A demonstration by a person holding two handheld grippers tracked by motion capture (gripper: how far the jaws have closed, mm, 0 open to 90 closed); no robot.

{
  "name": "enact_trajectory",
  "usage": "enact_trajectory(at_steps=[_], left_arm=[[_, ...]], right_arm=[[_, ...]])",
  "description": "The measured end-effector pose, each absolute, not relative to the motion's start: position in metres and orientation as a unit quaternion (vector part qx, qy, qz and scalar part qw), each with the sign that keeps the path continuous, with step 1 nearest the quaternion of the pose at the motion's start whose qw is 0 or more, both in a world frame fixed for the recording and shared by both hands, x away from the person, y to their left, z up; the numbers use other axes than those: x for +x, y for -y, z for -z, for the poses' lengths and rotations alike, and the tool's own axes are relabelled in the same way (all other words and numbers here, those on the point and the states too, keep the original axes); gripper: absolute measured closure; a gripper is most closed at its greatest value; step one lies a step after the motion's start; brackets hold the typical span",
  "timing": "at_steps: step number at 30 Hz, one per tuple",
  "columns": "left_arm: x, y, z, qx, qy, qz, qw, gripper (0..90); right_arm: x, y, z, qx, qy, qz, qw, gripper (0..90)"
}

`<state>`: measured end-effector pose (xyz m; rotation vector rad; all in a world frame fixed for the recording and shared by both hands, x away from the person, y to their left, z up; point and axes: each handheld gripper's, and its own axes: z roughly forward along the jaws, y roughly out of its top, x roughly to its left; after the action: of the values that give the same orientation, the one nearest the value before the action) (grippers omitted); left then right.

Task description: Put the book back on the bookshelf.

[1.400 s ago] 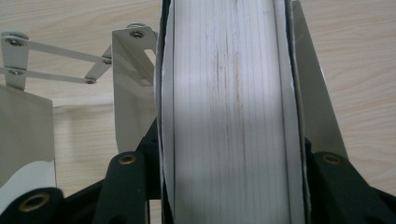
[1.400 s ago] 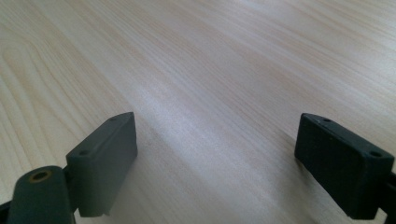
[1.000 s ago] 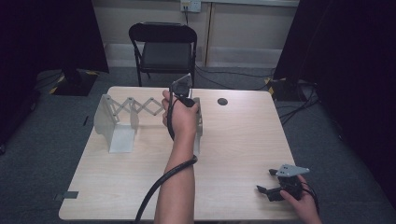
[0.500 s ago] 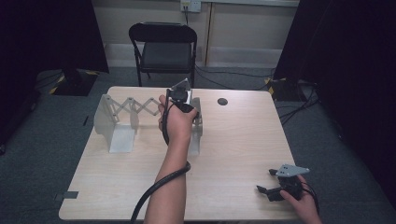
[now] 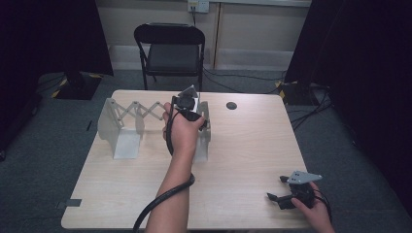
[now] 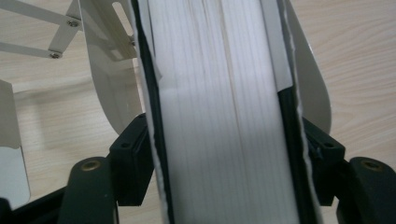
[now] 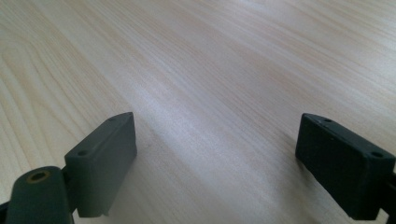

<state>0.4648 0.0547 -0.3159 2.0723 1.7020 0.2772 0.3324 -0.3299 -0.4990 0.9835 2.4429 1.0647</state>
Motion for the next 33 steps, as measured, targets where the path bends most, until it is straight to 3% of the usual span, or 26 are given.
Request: enact_trajectory(at_steps=[33], left_arm=[[0.446,-0.065,0.324,0.779,-0.577,-0.081,0.230,26.9]], right_arm=[[0.332,0.330,0.499,0.343,-0.851,-0.370,0.149,12.0]])
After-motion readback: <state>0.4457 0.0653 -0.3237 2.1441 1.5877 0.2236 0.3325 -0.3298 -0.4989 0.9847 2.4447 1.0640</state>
